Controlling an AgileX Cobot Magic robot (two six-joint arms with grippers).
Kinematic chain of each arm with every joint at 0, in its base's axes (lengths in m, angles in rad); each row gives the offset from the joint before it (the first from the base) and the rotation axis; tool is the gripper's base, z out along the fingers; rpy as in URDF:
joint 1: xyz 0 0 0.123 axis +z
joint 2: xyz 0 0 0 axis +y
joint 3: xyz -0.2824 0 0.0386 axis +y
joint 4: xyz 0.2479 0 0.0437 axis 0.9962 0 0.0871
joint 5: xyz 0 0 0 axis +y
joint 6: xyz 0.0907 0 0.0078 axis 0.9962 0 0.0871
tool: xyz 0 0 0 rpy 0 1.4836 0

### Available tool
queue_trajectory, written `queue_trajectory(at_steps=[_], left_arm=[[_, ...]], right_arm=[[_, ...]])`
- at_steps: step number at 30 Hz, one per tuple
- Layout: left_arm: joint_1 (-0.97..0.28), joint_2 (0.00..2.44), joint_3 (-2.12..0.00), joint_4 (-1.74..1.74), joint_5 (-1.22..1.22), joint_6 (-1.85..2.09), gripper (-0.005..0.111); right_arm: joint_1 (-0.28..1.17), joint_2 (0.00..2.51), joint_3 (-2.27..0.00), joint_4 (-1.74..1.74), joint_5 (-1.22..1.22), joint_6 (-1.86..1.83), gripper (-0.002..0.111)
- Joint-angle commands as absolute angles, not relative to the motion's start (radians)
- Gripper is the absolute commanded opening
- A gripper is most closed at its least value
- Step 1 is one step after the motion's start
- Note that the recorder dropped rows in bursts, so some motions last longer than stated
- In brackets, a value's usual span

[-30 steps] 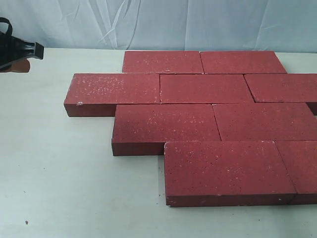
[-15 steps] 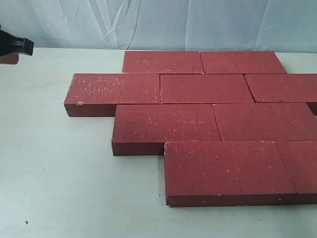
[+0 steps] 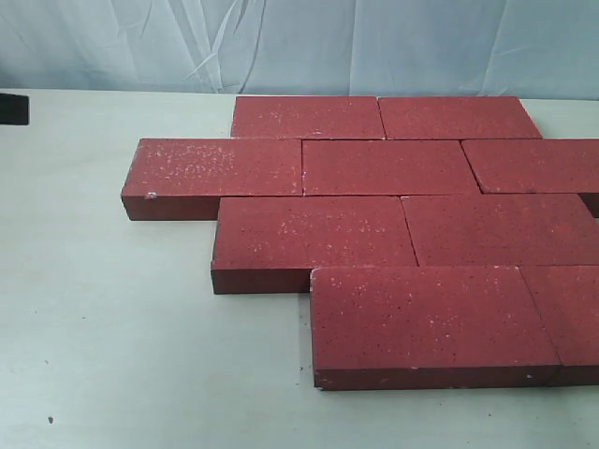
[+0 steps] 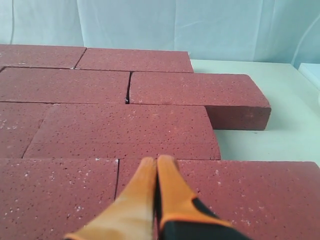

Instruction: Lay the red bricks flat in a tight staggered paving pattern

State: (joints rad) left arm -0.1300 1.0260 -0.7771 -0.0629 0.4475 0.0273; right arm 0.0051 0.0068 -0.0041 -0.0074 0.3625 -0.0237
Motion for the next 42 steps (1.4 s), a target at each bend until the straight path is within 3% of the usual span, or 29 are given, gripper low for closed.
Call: queue_trajectory(at_steps=[1, 13, 16, 19, 42], left_arm=[[-0.132, 0.942, -0.711, 0.000, 0.424, 0.027, 0.000], [-0.132, 0.745, -0.494, 0.089, 0.217, 0.027, 0.000], [-0.081, 0.668, -0.436, 0.032, 0.165, 0.027, 0.000], [0.009, 0.576, -0.394, -0.058, 0.205, 0.027, 0.000], [0.057, 0.231, -0.077, 0.061, 0.239, 0.027, 0.000]], right_arm=[[0.001, 0.000, 0.000, -0.014, 0.357, -0.024, -0.001], [0.001, 0.000, 0.000, -0.014, 0.357, -0.024, -0.001], [0.001, 0.000, 0.000, -0.014, 0.357, -0.024, -0.001], [0.001, 0.000, 0.000, -0.012, 0.357, -0.024, -0.001], [0.000, 0.000, 0.000, 0.032, 0.357, -0.024, -0.001]])
